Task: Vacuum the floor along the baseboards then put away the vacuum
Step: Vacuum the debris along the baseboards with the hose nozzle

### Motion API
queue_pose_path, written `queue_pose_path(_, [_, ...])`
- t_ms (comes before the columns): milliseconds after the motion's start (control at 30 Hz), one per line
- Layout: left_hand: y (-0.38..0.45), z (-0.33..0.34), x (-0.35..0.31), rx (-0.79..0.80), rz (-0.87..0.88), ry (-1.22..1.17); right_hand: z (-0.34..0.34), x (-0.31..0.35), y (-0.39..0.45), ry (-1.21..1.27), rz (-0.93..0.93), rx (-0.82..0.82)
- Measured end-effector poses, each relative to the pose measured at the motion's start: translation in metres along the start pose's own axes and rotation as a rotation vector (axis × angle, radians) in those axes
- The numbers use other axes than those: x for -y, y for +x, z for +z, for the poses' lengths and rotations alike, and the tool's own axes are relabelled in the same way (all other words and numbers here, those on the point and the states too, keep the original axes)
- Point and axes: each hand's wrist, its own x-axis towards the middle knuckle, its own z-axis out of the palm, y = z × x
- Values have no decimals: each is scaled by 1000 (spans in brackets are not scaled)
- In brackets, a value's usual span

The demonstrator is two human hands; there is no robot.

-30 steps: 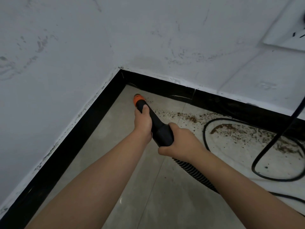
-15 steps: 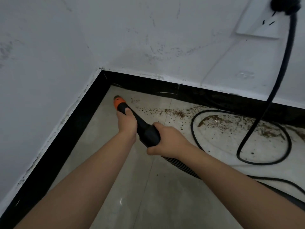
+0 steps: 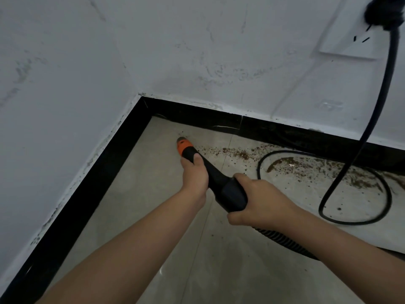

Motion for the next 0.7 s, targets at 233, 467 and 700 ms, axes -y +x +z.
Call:
queue_pose_path(233, [25, 7, -22, 8, 31, 17, 4, 5, 26, 107, 31, -65])
queue_pose_path(467, [6, 5, -7, -4, -7, 45, -1, 1, 4, 62, 14, -1])
queue_pose_path(700, [0, 9, -10, 58, -35, 43, -1, -3, -1, 48, 44, -8])
